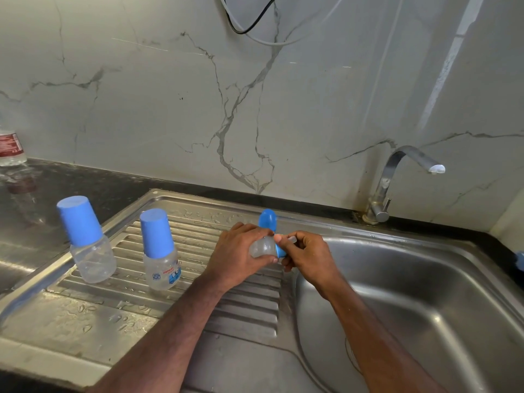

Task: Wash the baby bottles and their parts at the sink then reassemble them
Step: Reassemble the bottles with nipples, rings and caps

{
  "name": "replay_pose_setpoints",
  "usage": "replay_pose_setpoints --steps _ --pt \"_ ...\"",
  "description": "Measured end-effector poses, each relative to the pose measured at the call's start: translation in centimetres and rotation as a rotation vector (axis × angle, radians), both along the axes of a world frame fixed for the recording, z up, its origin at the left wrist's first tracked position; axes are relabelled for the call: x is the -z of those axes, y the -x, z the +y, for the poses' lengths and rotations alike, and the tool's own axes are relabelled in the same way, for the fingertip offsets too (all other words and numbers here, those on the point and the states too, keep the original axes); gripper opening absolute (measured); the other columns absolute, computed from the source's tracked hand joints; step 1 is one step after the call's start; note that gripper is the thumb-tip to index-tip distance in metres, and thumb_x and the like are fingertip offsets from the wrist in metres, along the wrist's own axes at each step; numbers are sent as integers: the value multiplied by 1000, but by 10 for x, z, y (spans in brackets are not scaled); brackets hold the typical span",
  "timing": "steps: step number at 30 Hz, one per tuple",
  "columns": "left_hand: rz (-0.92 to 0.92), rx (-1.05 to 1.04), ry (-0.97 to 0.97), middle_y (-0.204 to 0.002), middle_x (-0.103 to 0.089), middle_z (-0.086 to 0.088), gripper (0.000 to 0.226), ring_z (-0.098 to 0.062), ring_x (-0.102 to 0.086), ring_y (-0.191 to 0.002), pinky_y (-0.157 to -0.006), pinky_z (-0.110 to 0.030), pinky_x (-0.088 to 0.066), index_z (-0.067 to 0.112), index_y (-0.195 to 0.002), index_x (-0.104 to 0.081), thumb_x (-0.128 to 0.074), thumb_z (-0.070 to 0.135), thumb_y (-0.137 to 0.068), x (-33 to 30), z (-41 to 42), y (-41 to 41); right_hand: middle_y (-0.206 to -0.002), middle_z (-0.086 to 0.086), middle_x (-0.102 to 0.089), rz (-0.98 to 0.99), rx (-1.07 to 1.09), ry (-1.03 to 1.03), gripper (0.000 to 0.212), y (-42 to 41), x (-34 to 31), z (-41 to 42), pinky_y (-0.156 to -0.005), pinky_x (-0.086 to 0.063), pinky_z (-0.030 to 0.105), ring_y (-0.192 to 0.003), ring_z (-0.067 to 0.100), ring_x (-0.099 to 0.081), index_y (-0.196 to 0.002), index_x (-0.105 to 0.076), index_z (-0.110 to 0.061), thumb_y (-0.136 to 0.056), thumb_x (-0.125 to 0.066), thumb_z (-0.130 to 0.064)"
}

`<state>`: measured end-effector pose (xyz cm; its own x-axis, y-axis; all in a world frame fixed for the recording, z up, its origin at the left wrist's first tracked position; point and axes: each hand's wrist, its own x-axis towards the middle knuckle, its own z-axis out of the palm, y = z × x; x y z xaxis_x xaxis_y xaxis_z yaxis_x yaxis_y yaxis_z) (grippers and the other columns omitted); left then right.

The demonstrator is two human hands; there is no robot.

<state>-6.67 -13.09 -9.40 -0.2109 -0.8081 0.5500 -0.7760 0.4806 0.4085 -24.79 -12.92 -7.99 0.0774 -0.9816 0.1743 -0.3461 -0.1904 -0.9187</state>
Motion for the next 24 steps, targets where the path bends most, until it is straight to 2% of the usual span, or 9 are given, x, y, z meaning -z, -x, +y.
replay_pose_setpoints --steps 3,8,12,15,17,20,22,24 --pt "22 9 -22 -125 -67 3 63 -14 -56 -111 -94 -43 -50 22 -130 -65 -80 50 -76 0 1 1 -78 4 -74 -57 3 -23 37 2 -1 0 -69 -63 31 -70 18 -72 -94 -71 -13 -78 -74 -47" --pt "47 62 -74 -124 -68 7 64 -11 -53 -105 -90 -39 -49 28 -129 -66 -80 55 -73 -3 0 -4 -98 3 -75 -154 -116 -33 30 13 4 0 -80 -63 38 -90 22 -73 -104 -73 -14 -78 -85 -21" --pt "-19 100 -70 -123 -69 7 72 -10 -51 -105 -92 -45 -48 27 -129 -66 -69 67 -68 -5 2 -4 -103 1 -75 -145 -134 -62 29 15 7 -2 -85 -62 43 -96 22 -72 -107 -75 -17 -80 -84 -20" --pt "6 101 -58 -123 -69 5 68 -11 -52 -105 -92 -48 -49 25 -128 -66 -81 56 -69 -4 1 -5 -104 3 -75 -154 -153 -60 29 16 7 -2 -85 -62 40 -97 23 -72 -110 -74 -16 -83 -82 -21" --pt "15 86 -30 -121 -70 4 69 -13 -55 -104 -90 -47 -50 23 -127 -67 -76 60 -69 -3 1 -2 -96 6 -76 -166 -124 -62 31 13 4 2 -81 -63 38 -90 25 -74 -106 -73 -12 -85 -77 -34" --pt "15 70 -6 -117 -69 4 73 -15 -56 -103 -88 -45 -51 21 -124 -67 -60 69 -70 -2 4 4 -70 11 -73 -93 6 -43 57 3 -1 7 -60 -60 31 -62 22 -70 -89 -71 -4 -82 -62 -61" --pt "24 86 -11 -116 -69 3 73 -15 -57 -102 -88 -44 -52 21 -124 -67 -60 70 -71 -1 6 9 -59 11 -67 -32 112 -47 64 -1 -5 8 -46 -51 24 -46 16 -61 -78 -69 -4 -84 -55 -66" --pt "50 108 -32 -118 -68 3 74 -15 -57 -104 -89 -43 -52 24 -128 -65 -61 71 -71 -2 8 12 -54 6 -63 31 184 -59 66 -2 -8 8 -44 -46 20 -42 10 -56 -72 -67 -7 -86 -50 -70"
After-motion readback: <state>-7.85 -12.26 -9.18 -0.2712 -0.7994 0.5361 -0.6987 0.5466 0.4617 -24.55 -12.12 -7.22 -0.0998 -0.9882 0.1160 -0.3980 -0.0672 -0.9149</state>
